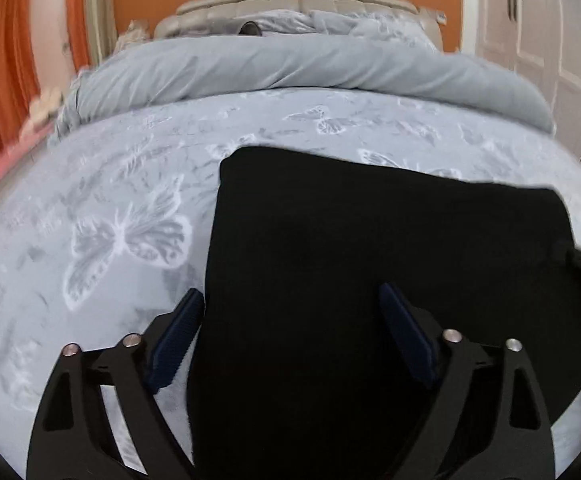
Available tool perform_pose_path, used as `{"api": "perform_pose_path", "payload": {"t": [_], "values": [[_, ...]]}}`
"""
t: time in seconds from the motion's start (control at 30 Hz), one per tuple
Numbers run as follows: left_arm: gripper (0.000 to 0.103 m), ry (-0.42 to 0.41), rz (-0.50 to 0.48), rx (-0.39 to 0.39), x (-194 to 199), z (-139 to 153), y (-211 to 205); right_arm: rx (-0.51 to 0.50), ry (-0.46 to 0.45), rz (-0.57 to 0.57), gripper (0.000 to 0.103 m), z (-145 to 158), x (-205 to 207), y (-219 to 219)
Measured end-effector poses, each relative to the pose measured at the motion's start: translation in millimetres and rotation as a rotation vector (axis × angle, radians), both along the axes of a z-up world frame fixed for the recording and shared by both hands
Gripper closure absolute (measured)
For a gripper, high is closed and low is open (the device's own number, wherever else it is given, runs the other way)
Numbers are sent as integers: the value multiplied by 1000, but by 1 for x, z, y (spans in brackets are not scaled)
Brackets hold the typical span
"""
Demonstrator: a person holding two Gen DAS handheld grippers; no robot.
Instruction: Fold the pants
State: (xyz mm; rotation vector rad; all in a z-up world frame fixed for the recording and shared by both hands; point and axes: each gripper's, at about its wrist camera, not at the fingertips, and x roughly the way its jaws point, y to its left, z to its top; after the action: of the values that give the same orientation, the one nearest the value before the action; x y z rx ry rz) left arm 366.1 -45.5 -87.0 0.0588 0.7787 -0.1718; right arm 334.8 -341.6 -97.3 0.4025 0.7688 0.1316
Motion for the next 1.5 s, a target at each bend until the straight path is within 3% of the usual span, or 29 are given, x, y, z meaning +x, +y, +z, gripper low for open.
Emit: {"api": "perform_pose_path", "payload": {"t": [0.07, 0.17, 0.2, 0.23, 0.27, 0.3, 0.4, 0.47, 0.5, 0.53, 0.57, 0.6, 0.63, 0.67, 0.77, 0.83, 0.87, 0.9, 0.97, 1.07, 1.23, 1.4, 1.47, 1.5], "values": [[20, 7, 10, -33, -5, 11, 9, -47, 13, -22, 103, 19, -13, 8], [21, -36, -23, -24, -38, 36, 21, -90, -13, 20, 92, 43, -44, 21], [18, -36, -34, -12, -50, 41, 26, -123, -8, 27, 73, 49, -61, 23], [11, -25, -35, -1, -57, 41, 29, -139, -3, 22, 39, 49, -73, 23], [9, -9, -37, 1, -64, 39, 34, -148, 2, 10, 26, 48, -81, 20], [9, 18, -43, -7, -70, 34, 37, -157, 12, -10, 19, 42, -91, 17], [9, 100, -42, -6, -78, 7, 37, -121, 74, 5, 19, 11, -95, 13], [9, 94, -43, -14, -77, 0, 33, -73, 104, 32, 28, -6, -85, 14], [9, 82, -44, -19, -76, -1, 30, -60, 121, 42, 45, -17, -79, 16], [21, 76, -67, -34, -74, -2, 28, -69, 109, 39, 63, -19, -76, 18], [46, 92, -111, -75, -72, -1, 26, -56, 103, 50, 83, -17, -76, 20], [50, 106, -114, -85, -71, 3, 25, -20, 102, 56, 91, -10, -76, 18], [66, 99, -108, -78, -73, 8, 25, -4, 79, 48, 93, 1, -80, 15], [72, 87, -120, -63, -76, 15, 25, -14, 51, 56, 93, 14, -86, 15], [72, 75, -141, -35, -84, 22, 31, -41, 66, 66, 94, 15, -92, 9], [69, 95, -124, -7, -82, 7, 30, -14, 172, 74, 92, -23, -83, 2], [67, 78, -117, 7, -85, 5, 28, 17, 141, 58, 91, -24, -87, -2], [67, 48, -114, 39, -90, 6, 24, 27, 142, 58, 88, -19, -91, -2], [65, 29, -120, 90, -93, 12, 18, -48, 145, 40, 85, 0, -97, 1], [65, 35, -100, 85, -94, 17, 20, -98, 21, -9, 84, 42, -121, 4], [65, 39, -85, 103, -97, 21, 19, -124, -47, 43, 84, 74, -109, 33], [65, 43, -81, 109, -98, 22, 20, -132, 9, 69, 84, 55, -79, 50], [65, 43, -82, 109, -99, 21, 19, -144, 43, 54, 90, 42, -75, 49], [65, 42, -82, 107, -99, 21, 20, -147, 81, 46, 98, 30, -72, 44]]}}
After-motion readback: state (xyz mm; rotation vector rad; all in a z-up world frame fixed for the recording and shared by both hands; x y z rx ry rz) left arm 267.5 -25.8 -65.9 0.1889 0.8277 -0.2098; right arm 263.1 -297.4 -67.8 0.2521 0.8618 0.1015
